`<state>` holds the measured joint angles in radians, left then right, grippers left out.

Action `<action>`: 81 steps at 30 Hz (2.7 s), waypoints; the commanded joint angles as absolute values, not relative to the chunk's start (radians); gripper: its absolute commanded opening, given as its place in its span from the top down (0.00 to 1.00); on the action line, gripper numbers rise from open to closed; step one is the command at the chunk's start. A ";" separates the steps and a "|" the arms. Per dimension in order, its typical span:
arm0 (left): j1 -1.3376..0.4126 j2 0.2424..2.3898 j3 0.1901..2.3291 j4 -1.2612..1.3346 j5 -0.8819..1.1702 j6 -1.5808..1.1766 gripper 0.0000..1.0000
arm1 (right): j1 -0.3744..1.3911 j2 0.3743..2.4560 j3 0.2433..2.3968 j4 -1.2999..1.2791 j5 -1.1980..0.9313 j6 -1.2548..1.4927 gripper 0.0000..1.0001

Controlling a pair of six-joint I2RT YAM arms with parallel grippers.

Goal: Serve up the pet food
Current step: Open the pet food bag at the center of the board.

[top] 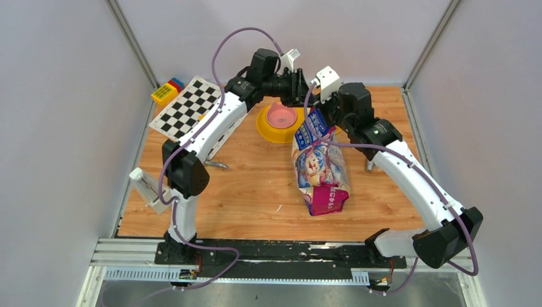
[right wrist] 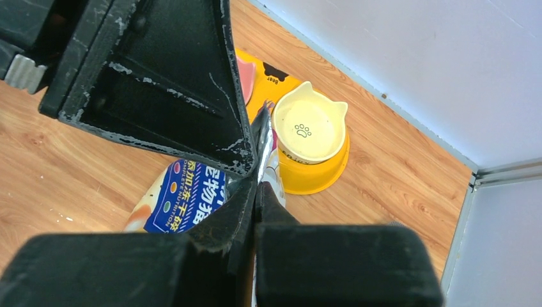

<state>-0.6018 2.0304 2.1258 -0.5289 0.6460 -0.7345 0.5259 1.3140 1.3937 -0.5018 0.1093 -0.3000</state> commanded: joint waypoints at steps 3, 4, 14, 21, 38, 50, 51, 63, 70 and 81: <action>-0.606 1.987 2.141 -0.558 0.626 -0.708 0.60 | 0.530 1.296 1.432 -0.441 0.167 -0.320 1.00; -0.606 1.987 2.141 -0.558 0.626 -0.707 0.61 | 0.530 1.294 1.435 -0.440 0.163 -0.321 1.00; -0.605 2.019 2.161 -0.562 0.620 -0.709 0.63 | 0.594 1.283 1.396 -0.448 0.132 -0.388 1.00; -0.606 2.034 2.186 -0.645 0.512 -0.678 0.72 | 0.663 1.284 1.354 -0.394 0.241 -0.501 1.00; -0.621 2.044 2.232 -0.728 0.408 -0.645 0.94 | 0.763 1.291 1.310 -0.319 0.344 -0.657 1.00; -0.626 1.996 2.197 -0.769 0.345 -0.591 1.00 | 0.721 1.288 1.348 -0.225 0.446 -0.668 1.00; -0.626 1.987 2.191 -0.771 0.343 -0.589 1.00 | 0.716 1.287 1.352 -0.220 0.450 -0.663 1.00; -0.627 1.977 2.098 -0.778 0.324 -0.581 1.00 | 0.714 1.276 1.287 -0.098 0.507 -0.703 1.00; -0.627 1.968 2.069 -0.787 0.303 -0.567 1.00 | 0.708 1.265 1.276 -0.075 0.511 -0.687 1.00; -0.626 1.959 2.053 -0.818 0.234 -0.547 1.00 | 0.709 1.267 1.286 -0.100 0.515 -0.687 1.00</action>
<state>-0.6430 1.9690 2.0953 -0.6617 0.3473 -0.6212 0.7189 1.3186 1.2476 -0.2565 0.4290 -0.6567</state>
